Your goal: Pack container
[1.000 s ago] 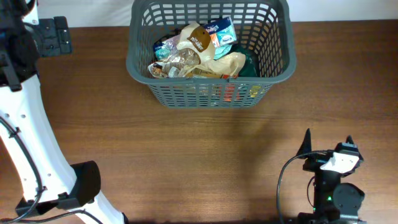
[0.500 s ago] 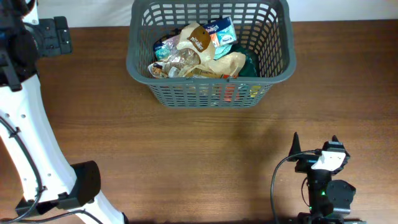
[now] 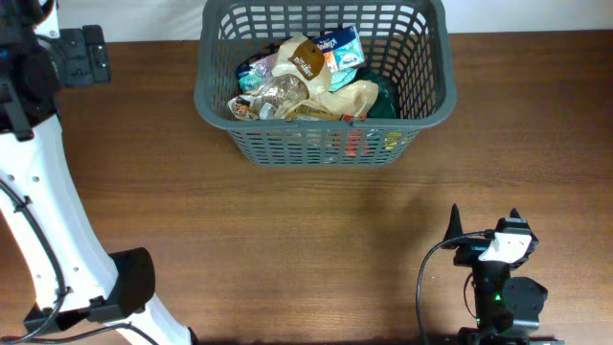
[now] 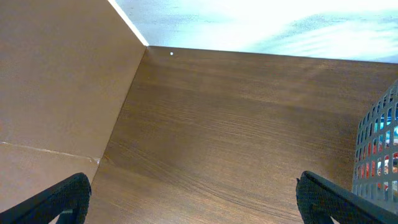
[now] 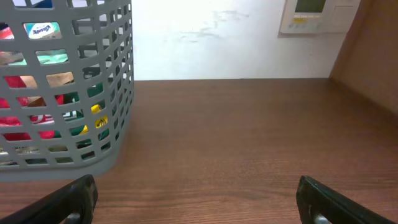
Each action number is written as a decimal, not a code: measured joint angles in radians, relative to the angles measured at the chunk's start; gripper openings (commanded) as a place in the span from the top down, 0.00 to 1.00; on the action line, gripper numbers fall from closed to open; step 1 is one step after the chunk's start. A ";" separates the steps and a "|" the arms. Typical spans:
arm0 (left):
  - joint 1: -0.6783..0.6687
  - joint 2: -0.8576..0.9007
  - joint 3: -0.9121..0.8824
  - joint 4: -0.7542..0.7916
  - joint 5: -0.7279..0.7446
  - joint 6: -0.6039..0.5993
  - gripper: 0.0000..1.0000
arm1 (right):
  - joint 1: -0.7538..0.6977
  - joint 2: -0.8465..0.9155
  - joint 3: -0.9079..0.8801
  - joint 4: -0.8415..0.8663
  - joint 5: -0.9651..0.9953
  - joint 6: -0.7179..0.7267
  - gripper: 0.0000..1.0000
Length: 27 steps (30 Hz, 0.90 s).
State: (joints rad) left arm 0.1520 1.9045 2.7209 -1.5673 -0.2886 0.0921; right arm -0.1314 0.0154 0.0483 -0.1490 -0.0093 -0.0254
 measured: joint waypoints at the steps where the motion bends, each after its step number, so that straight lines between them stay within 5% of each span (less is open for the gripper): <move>1: 0.000 0.000 0.000 0.000 0.000 0.000 0.01 | 0.000 0.000 0.000 0.000 0.000 0.000 0.01; 18: 0.000 -0.045 -0.061 0.005 0.000 0.000 0.01 | 0.000 0.000 0.000 0.000 0.000 -0.001 0.01; 23: 0.000 -0.319 -0.388 0.089 0.027 -0.001 0.01 | 0.000 -0.001 0.000 -0.001 0.000 0.000 0.01; 27: 0.001 -0.668 -0.845 0.399 0.126 -0.004 0.01 | 0.000 -0.002 0.000 0.000 -0.004 0.000 0.01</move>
State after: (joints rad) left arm 0.1528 1.2369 1.8755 -1.1683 -0.1627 0.0883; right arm -0.1314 0.0139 0.0483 -0.1493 -0.0132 -0.0257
